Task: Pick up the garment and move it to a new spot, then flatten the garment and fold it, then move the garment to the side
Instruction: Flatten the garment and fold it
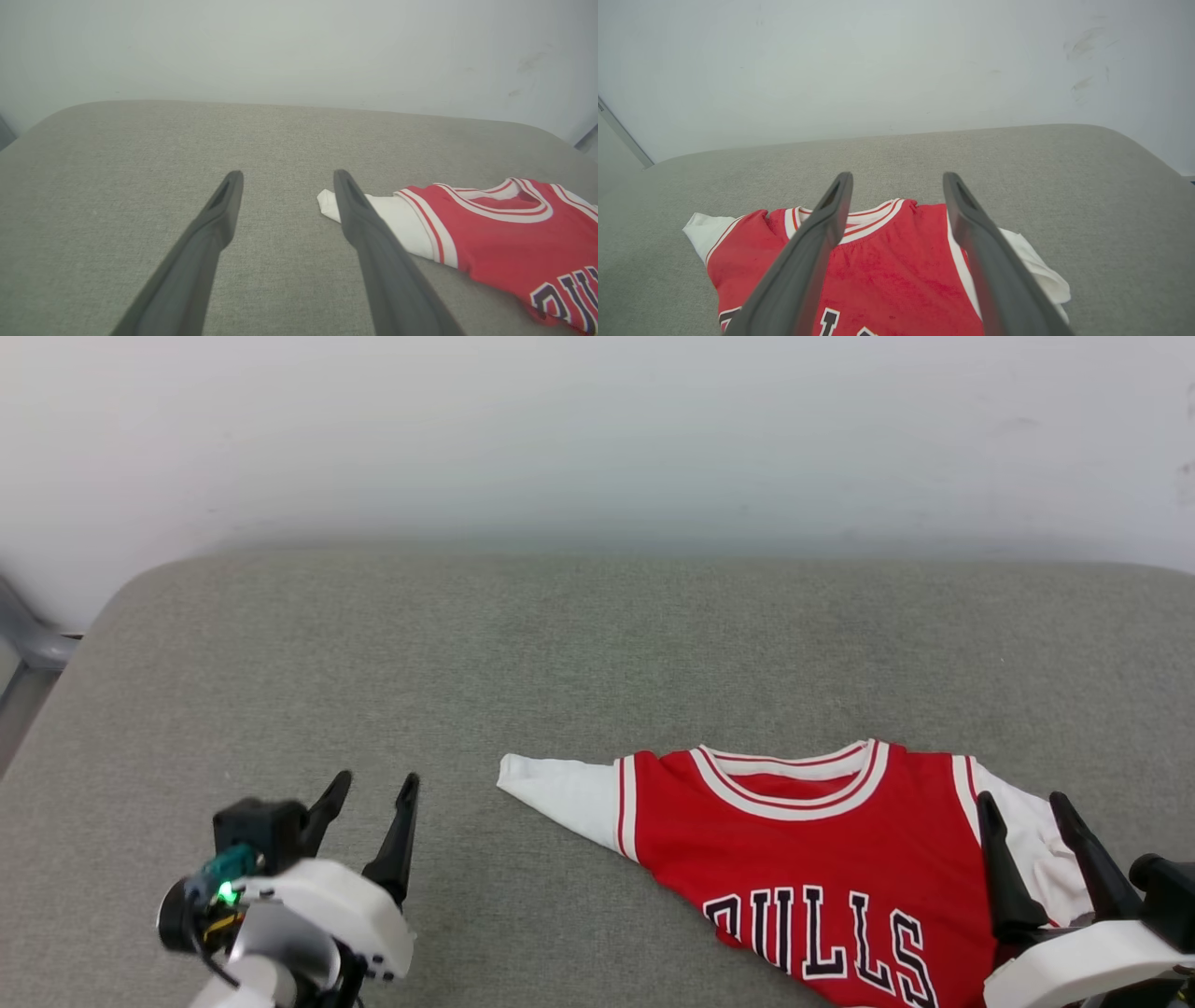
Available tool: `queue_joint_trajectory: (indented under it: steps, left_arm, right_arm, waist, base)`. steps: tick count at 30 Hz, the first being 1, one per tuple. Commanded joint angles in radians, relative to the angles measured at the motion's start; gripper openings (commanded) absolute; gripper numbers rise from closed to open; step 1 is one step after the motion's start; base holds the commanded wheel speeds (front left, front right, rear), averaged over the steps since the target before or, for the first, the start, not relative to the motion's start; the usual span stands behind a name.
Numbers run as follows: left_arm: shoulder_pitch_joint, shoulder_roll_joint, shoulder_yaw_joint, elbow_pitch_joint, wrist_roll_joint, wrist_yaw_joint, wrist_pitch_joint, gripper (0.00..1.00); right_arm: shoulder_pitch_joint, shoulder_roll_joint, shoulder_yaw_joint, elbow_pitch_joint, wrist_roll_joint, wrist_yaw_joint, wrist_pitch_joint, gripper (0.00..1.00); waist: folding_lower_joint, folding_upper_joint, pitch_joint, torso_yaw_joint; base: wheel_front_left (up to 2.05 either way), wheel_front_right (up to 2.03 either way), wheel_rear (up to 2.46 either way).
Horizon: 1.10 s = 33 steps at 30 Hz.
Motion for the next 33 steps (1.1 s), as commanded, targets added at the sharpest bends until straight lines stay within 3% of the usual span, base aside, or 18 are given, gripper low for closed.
queue_joint_trajectory:
  steps: [1,8,14,27,28,29,30,33]
  left_arm:
    - [-0.046,0.006,-0.009,0.015,-0.017,-0.025,0.042,1.00]
    - [-0.222,0.009,-0.054,0.128,-0.106,-0.121,0.288,1.00]
    - [-0.346,0.010,-0.102,0.232,-0.149,-0.177,0.487,1.00]
    - [-0.467,-0.037,-0.240,0.466,-0.176,-0.248,0.726,1.00]
    - [-0.458,-0.048,-0.259,0.482,-0.187,-0.253,0.760,0.91]
    - [-0.451,-0.055,-0.279,0.493,-0.191,-0.257,0.787,0.41]
    - [-0.447,-0.058,-0.294,0.498,-0.194,-0.261,0.799,0.02]
    - [-0.451,-0.053,-0.317,0.497,-0.178,-0.263,0.766,0.00]
  right_arm:
    - [0.015,0.002,0.014,-0.020,0.009,-0.001,0.007,1.00]
    - [-0.008,0.002,0.047,-0.060,0.025,-0.001,0.031,1.00]
    - [-0.037,0.002,0.056,-0.063,0.026,-0.001,0.025,1.00]
    - [-0.085,0.002,0.060,-0.028,0.038,-0.001,-0.006,1.00]
    - [-0.086,0.002,0.060,-0.024,0.043,-0.001,-0.008,1.00]
    - [-0.086,0.002,0.059,-0.021,0.045,-0.001,-0.009,1.00]
    - [-0.086,0.002,0.057,-0.018,0.045,-0.001,-0.010,1.00]
    - [-0.084,0.002,0.053,-0.007,0.060,-0.001,-0.010,1.00]
  waist:
    - [0.0001,0.0000,0.013,-0.014]
    - [0.0001,0.0000,0.088,-0.062]
    - [0.0001,0.0000,0.163,-0.103]
    - [0.0001,0.0000,0.264,-0.142]
    - [0.0001,0.0000,0.265,-0.142]
    - [0.0001,0.0000,0.265,-0.142]
    - [0.0001,0.0000,0.265,-0.143]
    - [0.0001,0.0000,0.259,-0.140]
  base:
    - [0.00,0.00,0.00]
    - [0.00,0.00,0.00]
    - [0.00,0.00,0.00]
    - [0.00,0.00,0.00]
    - [0.00,0.00,0.00]
    - [0.00,0.00,0.00]
    - [0.00,0.00,0.00]
    - [0.00,0.00,0.00]
